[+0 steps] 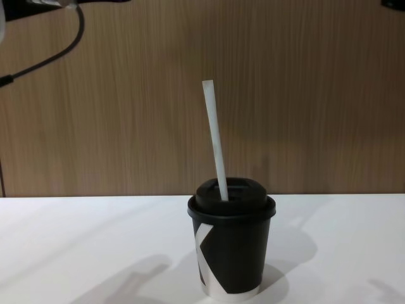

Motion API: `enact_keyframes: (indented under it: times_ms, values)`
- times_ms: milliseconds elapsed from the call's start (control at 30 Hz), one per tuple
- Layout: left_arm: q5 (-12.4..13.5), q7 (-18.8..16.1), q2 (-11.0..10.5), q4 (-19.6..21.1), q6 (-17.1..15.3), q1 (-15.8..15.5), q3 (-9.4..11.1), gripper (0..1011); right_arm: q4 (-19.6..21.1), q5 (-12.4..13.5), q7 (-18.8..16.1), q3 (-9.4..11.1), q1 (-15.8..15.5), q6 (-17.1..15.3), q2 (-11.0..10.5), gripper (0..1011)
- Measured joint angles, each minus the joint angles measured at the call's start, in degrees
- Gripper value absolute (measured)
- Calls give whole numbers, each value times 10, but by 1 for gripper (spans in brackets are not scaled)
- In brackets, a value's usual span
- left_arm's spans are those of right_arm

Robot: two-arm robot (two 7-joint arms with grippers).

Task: Pick up the straw with one hand, pass it to the other hand, and insert it into the cup.

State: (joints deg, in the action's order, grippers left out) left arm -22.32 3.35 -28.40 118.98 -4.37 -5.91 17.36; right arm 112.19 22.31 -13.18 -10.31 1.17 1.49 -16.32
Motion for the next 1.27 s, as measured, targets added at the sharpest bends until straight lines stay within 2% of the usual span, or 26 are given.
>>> enact_keyframes:
  times_ms: [1267]
  values:
    - [3, -2, 1, 1, 1, 2, -1, 1003, 1, 0, 2, 0, 0, -3, 0, 1001]
